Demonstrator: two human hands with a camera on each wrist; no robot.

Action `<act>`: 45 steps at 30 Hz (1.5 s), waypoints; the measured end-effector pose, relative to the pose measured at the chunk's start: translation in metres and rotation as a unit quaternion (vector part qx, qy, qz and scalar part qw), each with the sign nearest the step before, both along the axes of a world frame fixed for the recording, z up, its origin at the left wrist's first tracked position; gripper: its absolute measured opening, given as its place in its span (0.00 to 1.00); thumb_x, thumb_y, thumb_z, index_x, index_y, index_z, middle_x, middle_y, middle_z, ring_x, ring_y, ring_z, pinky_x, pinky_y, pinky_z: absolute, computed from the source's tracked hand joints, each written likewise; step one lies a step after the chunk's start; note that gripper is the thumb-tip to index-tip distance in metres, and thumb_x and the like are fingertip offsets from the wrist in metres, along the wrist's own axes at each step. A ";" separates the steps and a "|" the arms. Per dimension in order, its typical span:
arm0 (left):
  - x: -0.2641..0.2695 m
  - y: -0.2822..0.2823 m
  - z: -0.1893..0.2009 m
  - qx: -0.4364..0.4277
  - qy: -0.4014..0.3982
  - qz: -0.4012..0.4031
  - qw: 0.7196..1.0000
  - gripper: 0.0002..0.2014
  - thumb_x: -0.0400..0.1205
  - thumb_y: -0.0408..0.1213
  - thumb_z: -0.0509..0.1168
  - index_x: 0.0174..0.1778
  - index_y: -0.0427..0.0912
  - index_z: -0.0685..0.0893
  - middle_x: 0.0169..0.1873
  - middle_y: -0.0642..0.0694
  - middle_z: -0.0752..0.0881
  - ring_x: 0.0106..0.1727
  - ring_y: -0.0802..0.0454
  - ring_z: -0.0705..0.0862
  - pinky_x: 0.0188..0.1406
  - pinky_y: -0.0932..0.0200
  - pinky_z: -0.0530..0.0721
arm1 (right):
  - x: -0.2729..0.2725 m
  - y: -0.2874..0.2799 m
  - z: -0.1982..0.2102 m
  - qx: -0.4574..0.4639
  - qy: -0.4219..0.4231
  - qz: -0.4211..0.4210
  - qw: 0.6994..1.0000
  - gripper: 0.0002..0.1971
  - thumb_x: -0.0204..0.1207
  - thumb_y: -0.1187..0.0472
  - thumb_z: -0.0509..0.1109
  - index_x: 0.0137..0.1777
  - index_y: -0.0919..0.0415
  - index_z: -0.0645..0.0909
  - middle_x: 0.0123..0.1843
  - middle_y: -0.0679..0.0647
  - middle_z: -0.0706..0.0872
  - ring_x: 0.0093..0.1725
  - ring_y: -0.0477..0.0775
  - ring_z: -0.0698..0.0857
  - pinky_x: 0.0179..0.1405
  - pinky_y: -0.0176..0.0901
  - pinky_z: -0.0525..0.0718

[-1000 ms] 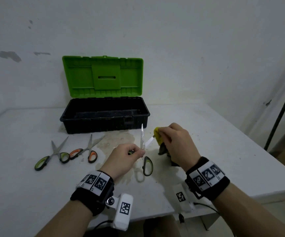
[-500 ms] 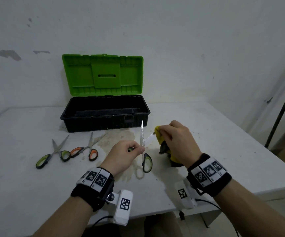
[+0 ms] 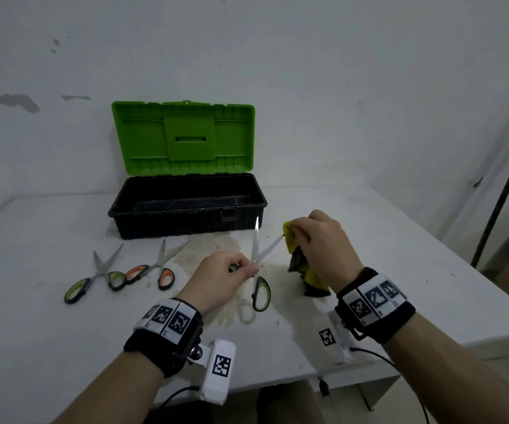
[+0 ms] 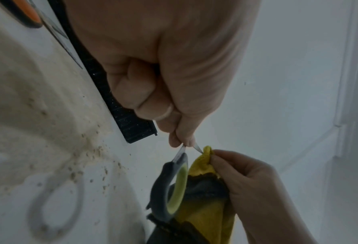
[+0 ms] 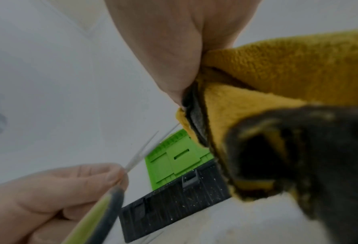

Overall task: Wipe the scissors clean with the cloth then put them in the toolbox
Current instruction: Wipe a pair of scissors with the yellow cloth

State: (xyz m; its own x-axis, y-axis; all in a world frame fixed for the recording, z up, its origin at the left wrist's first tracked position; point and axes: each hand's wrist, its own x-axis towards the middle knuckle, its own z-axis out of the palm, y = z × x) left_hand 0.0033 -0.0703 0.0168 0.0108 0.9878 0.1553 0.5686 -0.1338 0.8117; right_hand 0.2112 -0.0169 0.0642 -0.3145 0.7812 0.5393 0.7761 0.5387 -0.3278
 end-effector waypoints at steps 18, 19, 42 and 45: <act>-0.002 0.001 -0.002 -0.021 -0.005 -0.007 1.000 0.11 0.83 0.50 0.69 0.38 0.51 0.90 0.30 0.57 0.84 0.32 0.64 0.79 0.36 0.64 0.74 | -0.005 -0.018 -0.006 0.007 -0.088 0.016 0.996 0.06 0.81 0.63 0.67 0.51 0.58 0.85 0.42 0.52 0.76 0.35 0.54 0.77 0.32 0.50 0.82; 0.000 0.002 -0.001 -0.025 -0.008 -0.011 1.000 0.11 0.83 0.50 0.69 0.39 0.51 0.90 0.27 0.59 0.82 0.28 0.66 0.77 0.34 0.64 0.73 | -0.009 -0.026 -0.008 0.005 -0.095 0.043 0.995 0.05 0.80 0.62 0.68 0.51 0.57 0.85 0.42 0.51 0.76 0.34 0.53 0.77 0.32 0.49 0.82; 0.002 -0.001 0.003 -0.132 -0.229 -0.002 0.965 0.05 0.83 0.24 0.66 0.53 0.32 0.84 0.30 0.42 0.81 0.23 0.55 0.75 0.20 0.63 0.74 | -0.014 -0.019 -0.024 -0.039 -0.081 0.027 0.996 0.13 0.86 0.57 0.59 0.49 0.58 0.85 0.42 0.51 0.76 0.35 0.53 0.78 0.36 0.51 0.82; 0.001 -0.001 0.003 -0.124 -0.266 0.001 0.956 0.04 0.83 0.26 0.68 0.52 0.33 0.87 0.27 0.43 0.83 0.26 0.54 0.81 0.26 0.62 0.83 | -0.013 -0.020 -0.023 -0.040 -0.073 0.024 0.996 0.12 0.86 0.58 0.60 0.49 0.58 0.85 0.42 0.51 0.76 0.36 0.53 0.79 0.36 0.50 0.82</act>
State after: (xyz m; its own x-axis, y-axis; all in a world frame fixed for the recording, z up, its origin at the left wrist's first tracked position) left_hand 0.0041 -0.0711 0.0198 -0.0073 0.9948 -0.1013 0.0657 0.1016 0.9927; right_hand 0.1979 -0.0370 0.0408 -0.4236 0.8017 0.4217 0.7926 0.5534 -0.2559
